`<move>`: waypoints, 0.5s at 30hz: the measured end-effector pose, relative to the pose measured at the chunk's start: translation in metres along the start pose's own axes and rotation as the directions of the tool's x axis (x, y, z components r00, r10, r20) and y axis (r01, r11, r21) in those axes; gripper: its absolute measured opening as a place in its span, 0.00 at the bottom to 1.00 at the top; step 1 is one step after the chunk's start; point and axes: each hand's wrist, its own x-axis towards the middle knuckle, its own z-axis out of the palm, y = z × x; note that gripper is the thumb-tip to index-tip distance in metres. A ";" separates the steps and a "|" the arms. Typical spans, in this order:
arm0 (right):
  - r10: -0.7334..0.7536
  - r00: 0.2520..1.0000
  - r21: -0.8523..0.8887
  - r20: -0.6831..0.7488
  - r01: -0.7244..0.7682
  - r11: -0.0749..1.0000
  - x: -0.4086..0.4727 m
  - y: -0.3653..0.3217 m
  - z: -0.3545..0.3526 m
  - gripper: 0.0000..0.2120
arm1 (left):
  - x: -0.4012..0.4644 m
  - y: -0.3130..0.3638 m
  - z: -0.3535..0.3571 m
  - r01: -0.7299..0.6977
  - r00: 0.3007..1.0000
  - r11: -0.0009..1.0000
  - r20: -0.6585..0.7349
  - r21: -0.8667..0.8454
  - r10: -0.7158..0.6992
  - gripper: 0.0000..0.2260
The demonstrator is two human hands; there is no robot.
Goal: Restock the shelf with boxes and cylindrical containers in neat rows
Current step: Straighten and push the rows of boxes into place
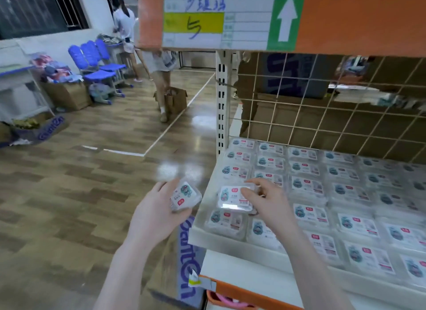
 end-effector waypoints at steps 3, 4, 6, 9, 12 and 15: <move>0.020 0.997 -0.034 -0.068 -0.022 0.999 0.002 -0.006 0.009 0.15 | 0.007 -0.012 -0.003 -0.010 1.000 1.000 0.008 -0.019 0.010 0.32; 0.017 0.996 -0.081 -0.084 -0.024 0.996 0.002 -0.007 0.011 0.16 | 0.010 -0.017 -0.003 -0.015 1.000 1.000 0.014 -0.022 0.015 0.32; -0.022 0.996 -0.215 -0.082 0.004 0.977 0.000 -0.010 0.014 0.20 | 0.013 -0.023 -0.005 -0.021 0.999 0.999 0.031 -0.025 0.022 0.32; -0.056 0.998 -0.331 -0.026 0.044 0.943 -0.005 -0.010 0.015 0.30 | 0.017 -0.032 -0.006 -0.032 0.998 0.999 0.052 -0.034 0.033 0.33; -0.034 0.999 -0.414 0.027 0.043 0.909 -0.008 -0.010 0.017 0.39 | 0.022 -0.038 -0.007 -0.045 0.995 0.998 0.082 -0.037 0.048 0.33; -0.057 0.998 -0.508 0.015 0.057 0.859 -0.008 -0.010 0.019 0.38 | 0.027 -0.040 -0.006 -0.074 0.993 0.996 0.094 -0.043 0.077 0.33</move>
